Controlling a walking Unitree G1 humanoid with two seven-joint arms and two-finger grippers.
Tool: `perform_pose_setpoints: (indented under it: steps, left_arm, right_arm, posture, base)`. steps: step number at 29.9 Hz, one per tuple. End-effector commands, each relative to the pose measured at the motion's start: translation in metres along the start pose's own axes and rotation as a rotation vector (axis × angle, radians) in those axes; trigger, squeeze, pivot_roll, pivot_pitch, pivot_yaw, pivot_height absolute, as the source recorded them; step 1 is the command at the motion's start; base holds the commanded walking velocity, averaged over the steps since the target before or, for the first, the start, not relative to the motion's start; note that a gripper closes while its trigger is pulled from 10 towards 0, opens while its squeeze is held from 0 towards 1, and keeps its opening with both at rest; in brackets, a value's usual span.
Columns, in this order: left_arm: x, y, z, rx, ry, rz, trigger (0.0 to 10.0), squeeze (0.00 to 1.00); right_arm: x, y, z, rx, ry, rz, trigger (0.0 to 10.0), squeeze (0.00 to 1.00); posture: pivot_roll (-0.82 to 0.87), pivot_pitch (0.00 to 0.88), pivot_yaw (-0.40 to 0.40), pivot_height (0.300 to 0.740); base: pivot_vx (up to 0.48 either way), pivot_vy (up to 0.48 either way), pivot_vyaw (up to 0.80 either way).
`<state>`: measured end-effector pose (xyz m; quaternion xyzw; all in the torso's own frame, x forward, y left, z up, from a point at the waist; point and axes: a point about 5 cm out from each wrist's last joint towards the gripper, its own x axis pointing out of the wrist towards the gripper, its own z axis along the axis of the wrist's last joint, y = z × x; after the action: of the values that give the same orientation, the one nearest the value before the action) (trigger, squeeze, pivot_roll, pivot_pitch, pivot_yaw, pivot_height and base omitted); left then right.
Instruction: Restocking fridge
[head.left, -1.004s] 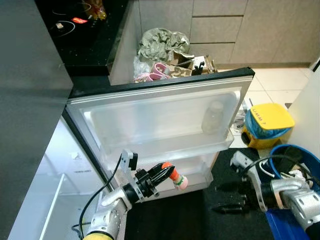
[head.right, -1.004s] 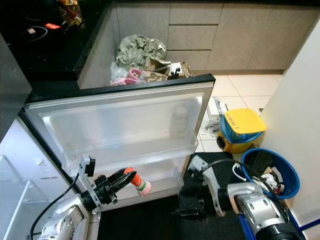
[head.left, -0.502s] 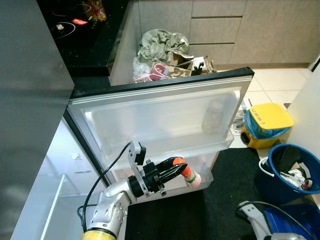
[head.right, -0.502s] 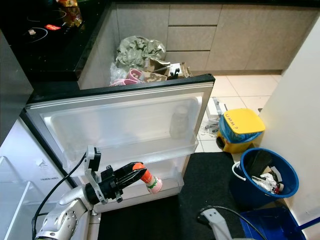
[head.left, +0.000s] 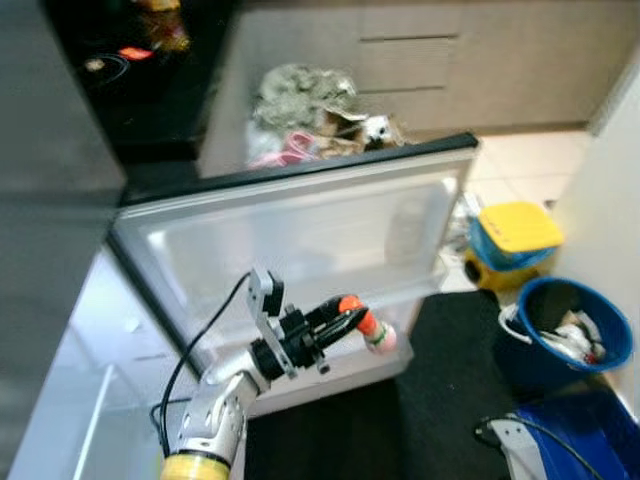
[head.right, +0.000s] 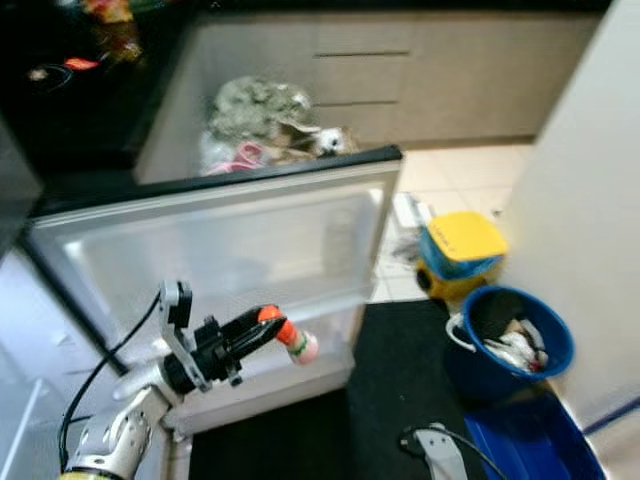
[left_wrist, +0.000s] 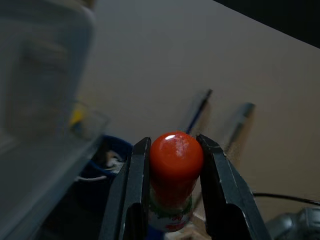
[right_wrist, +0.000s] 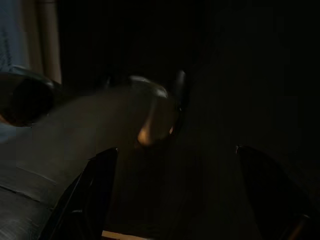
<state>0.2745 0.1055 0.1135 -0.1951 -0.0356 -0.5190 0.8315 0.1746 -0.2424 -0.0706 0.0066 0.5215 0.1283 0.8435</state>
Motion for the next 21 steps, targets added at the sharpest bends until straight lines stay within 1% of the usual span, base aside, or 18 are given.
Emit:
perform_pose_setpoints:
  steps: [1, 2, 8, 9, 11, 12, 13, 15, 16, 17, 21]
  left_arm:
    - [0.005, -0.003, 0.004, 0.011, -0.024, -0.014, 10.0, 0.0]
    - [0.007, -0.003, 0.008, 0.016, -0.039, -0.017, 10.0, 0.0]
    - [0.011, -0.006, 0.015, 0.038, -0.058, -0.024, 10.0, 0.0]
    - [0.013, -0.006, 0.019, 0.059, -0.069, -0.014, 10.0, 0.0]
    - [0.014, -0.005, 0.02, 0.069, -0.073, -0.006, 10.0, 0.0]
    - [0.016, -0.004, 0.025, 0.086, -0.089, 0.012, 10.0, 0.0]
    - [0.016, -0.004, 0.025, 0.086, -0.089, 0.012, 10.0, 0.0]
    - [0.018, -0.003, 0.029, 0.124, -0.087, 0.021, 10.0, 0.0]
    - [0.018, -0.003, 0.029, 0.124, -0.087, 0.021, 10.0, 0.0]
    - [0.019, -0.003, 0.03, 0.133, -0.087, 0.022, 10.0, 0.0]
    - [0.021, -0.004, 0.032, 0.152, -0.086, 0.026, 10.0, 0.0]
  right_arm:
    - [0.0, 0.0, -0.008, 0.017, 0.017, -0.011, 10.0, 0.0]
    - [0.0, 0.0, -0.009, 0.018, 0.013, -0.015, 10.0, 0.0]
    - [0.0, 0.0, -0.007, 0.018, 0.001, -0.015, 10.0, 0.0]
    - [0.0, 0.0, -0.006, 0.015, -0.008, -0.014, 10.0, 0.0]
    - [0.0, -0.001, -0.005, 0.014, -0.013, -0.015, 10.0, 0.0]
    - [0.0, -0.001, -0.003, -0.006, -0.015, -0.015, 10.0, 0.0]
    - [0.0, -0.001, -0.003, -0.006, -0.015, -0.015, 10.0, 0.0]
    - [0.001, 0.0, -0.001, -0.046, -0.016, -0.013, 10.0, 0.0]
    - [0.001, 0.0, -0.001, -0.046, -0.016, -0.013, 10.0, 0.0]
    - [0.001, 0.001, 0.001, -0.048, -0.024, -0.01, 10.0, 0.0]
    - [0.003, 0.004, 0.006, -0.066, -0.049, 0.007, 10.0, 0.0]
  posture:
    - [-0.04, 0.102, -0.009, 0.74]
    - [-0.04, 0.102, -0.009, 0.74]
    - [-0.04, 0.101, -0.011, 0.74]
    - [-0.04, 0.101, -0.011, 0.74]
    - [-0.04, 0.101, -0.011, 0.74]
    - [-0.04, 0.101, -0.011, 0.74]
    - [-0.04, 0.101, -0.011, 0.74]
    - [-0.04, 0.102, -0.013, 0.74]
    - [-0.04, 0.102, -0.013, 0.74]
    - [-0.04, 0.102, -0.013, 0.74]
    - [-0.04, 0.1, -0.012, 0.74]
  base:
    - [0.0, 0.0, -0.79]
    - [0.0, 0.0, -0.79]
    - [0.0, 0.0, -0.79]
    - [0.0, 0.0, -0.79]
    - [0.0, 0.0, -0.79]
    - [0.0, 0.0, -0.79]
    - [0.0, 0.0, -0.79]
    - [0.0, 0.0, -0.78]
    - [0.0, 0.0, -0.77]
    - [0.0, 0.0, -0.58]
    - [0.0, 0.0, 0.0]
